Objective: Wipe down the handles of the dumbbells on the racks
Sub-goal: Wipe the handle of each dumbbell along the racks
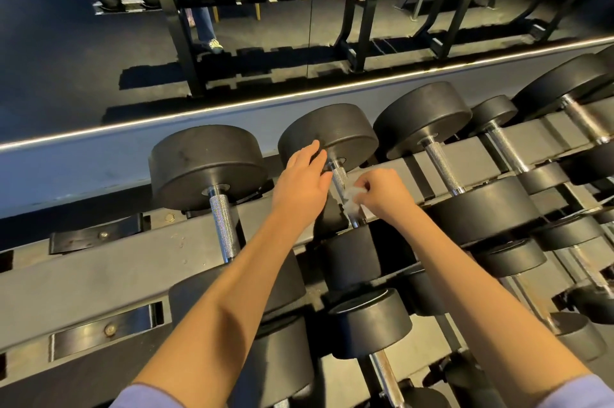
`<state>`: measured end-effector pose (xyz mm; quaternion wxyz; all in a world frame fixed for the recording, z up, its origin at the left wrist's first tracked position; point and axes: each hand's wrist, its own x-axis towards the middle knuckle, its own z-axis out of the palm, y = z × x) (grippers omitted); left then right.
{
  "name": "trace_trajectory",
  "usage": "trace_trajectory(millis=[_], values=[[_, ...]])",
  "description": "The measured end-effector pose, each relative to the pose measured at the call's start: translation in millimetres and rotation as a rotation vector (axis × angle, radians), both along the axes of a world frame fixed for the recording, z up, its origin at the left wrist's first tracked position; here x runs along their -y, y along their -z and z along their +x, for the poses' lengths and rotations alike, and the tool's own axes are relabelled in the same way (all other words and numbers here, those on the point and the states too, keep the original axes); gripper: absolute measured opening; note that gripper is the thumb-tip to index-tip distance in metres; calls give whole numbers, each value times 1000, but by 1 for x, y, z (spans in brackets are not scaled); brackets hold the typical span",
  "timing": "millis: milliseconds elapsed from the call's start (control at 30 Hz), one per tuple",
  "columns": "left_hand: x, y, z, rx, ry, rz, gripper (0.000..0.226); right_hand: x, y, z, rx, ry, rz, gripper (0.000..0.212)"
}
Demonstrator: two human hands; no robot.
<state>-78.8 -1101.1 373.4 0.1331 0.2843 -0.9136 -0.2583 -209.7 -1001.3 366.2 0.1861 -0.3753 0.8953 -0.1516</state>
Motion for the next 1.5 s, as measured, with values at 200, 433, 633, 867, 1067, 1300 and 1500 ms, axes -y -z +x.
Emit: trace_trajectory(millis=[200,433,633,867,1067,1300,1500], values=[[-53,15,48,-234,-94,196,38,-56,-36,32,79,147,-464,18],[-133,34,93,-241,-50,216,31,-142,-32,83,211,252,-593,15],[-189,91,118,-93,59,225,37,-218,29,113,294,394,-479,11],[-224,138,110,206,165,271,40,-265,122,124,366,498,-230,8],[-226,165,94,335,221,197,51,-267,168,126,398,488,-97,10],[-223,212,91,349,221,108,62,-261,217,138,394,562,-86,43],[-222,234,100,321,280,-34,67,-232,253,132,218,437,-53,22]])
